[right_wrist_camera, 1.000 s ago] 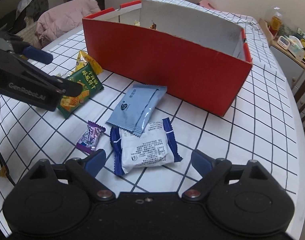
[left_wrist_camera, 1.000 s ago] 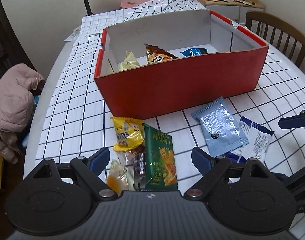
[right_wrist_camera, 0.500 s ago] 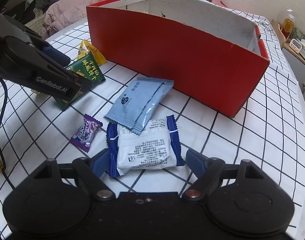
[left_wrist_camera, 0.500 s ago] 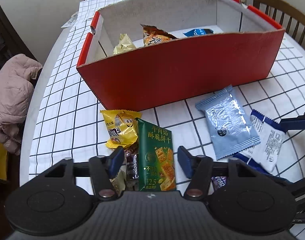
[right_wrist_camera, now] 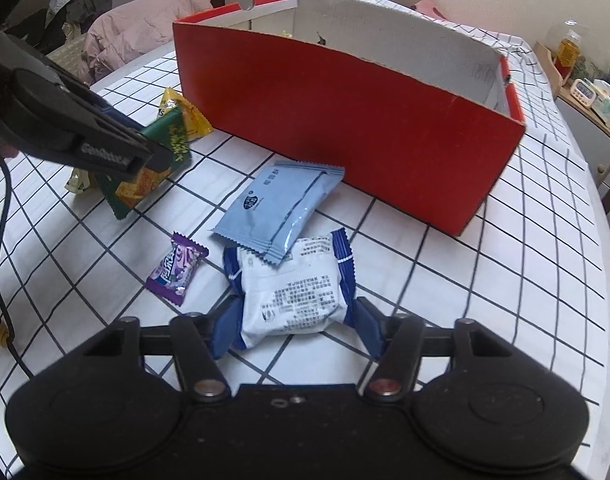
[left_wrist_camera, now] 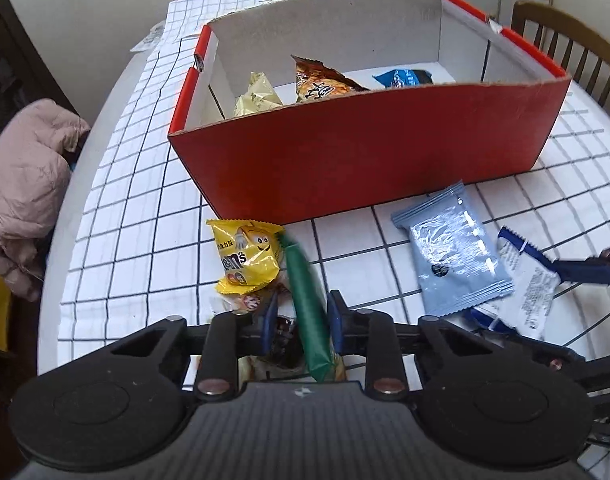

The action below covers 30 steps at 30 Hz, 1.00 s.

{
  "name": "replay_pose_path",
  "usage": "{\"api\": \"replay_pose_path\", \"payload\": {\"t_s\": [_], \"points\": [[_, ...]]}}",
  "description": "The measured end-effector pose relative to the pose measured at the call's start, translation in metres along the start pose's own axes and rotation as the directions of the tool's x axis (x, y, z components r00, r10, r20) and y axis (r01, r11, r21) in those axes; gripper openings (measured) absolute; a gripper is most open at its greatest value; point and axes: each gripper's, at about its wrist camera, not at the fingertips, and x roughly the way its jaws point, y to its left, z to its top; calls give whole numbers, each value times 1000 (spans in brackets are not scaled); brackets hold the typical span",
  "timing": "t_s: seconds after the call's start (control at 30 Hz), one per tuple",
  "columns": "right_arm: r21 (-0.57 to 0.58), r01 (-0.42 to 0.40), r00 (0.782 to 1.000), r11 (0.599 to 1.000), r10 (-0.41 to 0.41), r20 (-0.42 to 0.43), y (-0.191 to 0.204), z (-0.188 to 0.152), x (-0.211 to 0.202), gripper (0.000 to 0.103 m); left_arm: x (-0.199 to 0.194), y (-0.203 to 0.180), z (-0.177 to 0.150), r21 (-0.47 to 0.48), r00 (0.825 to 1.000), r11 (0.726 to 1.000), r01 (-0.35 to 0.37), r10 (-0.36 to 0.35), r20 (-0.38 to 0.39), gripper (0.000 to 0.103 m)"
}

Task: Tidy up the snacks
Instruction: 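Grasp the green cracker box with left tool while right tool grasps white biscuit packet, then carry the cracker box and biscuit packet into the red box while opening both tools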

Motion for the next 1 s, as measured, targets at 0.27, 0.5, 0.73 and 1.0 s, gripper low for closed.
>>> {"api": "replay_pose_path", "payload": {"t_s": [0.27, 0.5, 0.73, 1.0], "points": [[85, 12, 1000, 996, -14, 24, -8, -8, -20, 57, -8, 10, -3, -93, 997, 993, 75, -78, -29, 11], [123, 15, 997, 992, -24, 72, -9, -9, -51, 57, -25, 16, -4, -159, 990, 978, 133, -138, -19, 11], [123, 18, 990, 992, -35, 139, -4, 4, -84, 57, -55, 20, 0, -181, 983, 967, 181, -178, 35, 11], [100, 29, 975, 995, -50, 217, -5, 29, -114, 57, -87, 32, 17, -202, 974, 956, 214, -195, 113, 11]]}}
